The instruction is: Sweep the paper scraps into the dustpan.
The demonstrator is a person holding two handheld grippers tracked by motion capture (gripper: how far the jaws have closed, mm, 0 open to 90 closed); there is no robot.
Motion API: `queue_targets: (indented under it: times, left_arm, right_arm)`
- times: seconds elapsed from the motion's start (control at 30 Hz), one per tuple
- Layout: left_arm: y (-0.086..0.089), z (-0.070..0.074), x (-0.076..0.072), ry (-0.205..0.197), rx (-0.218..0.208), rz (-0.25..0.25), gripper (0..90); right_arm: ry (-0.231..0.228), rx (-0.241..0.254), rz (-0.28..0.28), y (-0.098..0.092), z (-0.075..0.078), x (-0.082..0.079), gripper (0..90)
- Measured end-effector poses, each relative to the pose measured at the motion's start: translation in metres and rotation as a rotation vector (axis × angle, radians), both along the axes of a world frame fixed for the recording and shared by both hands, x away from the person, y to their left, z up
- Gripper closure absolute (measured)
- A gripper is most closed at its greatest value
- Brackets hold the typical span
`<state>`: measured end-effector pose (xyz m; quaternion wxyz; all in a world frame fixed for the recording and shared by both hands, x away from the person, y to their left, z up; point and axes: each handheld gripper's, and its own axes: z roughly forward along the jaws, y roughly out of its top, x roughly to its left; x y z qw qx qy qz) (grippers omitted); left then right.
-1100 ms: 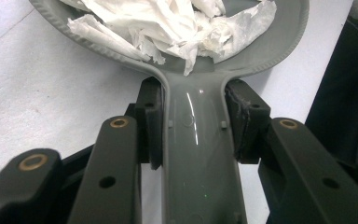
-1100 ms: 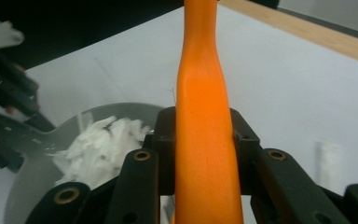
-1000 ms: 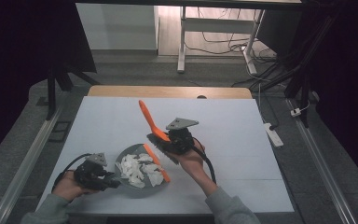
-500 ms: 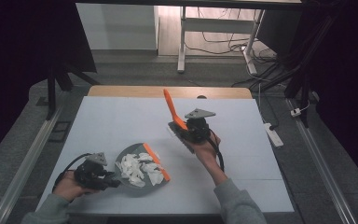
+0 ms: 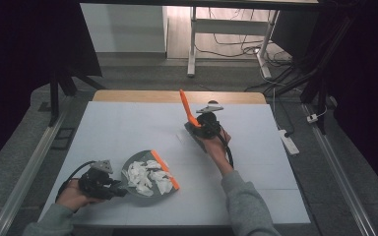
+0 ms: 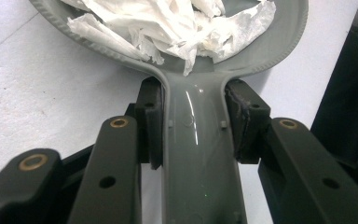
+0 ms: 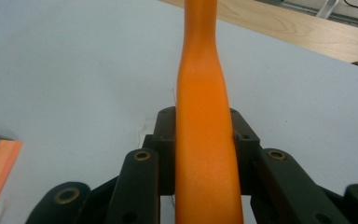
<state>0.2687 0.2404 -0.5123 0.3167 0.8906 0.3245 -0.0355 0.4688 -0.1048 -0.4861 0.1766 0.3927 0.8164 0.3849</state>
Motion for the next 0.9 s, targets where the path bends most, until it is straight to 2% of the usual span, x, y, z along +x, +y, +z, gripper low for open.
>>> queue_targets:
  times: [0.3,0.5,0.67,0.83,0.9]
  left_arm:
    - [-0.001,0.000,0.000,-0.001,0.000,0.002,60.8]
    - [-0.001,0.000,0.000,0.000,0.000,0.003,60.8]
    - [-0.001,-0.001,0.001,0.001,-0.001,0.003,60.8]
    - [-0.002,-0.001,0.001,0.004,-0.001,0.003,60.8]
    - [-0.002,-0.001,0.001,0.004,-0.001,0.004,60.7]
  right_arm:
    - [0.019,-0.047,0.029,0.014,-0.011,0.005,70.4]
    - [0.030,-0.061,0.063,0.026,-0.011,0.002,70.4]
    - [0.027,-0.082,0.125,0.039,-0.012,-0.015,70.4]
    - [0.019,-0.073,0.203,0.047,-0.013,-0.042,70.3]
    - [0.036,-0.056,0.237,0.049,-0.013,-0.053,70.3]
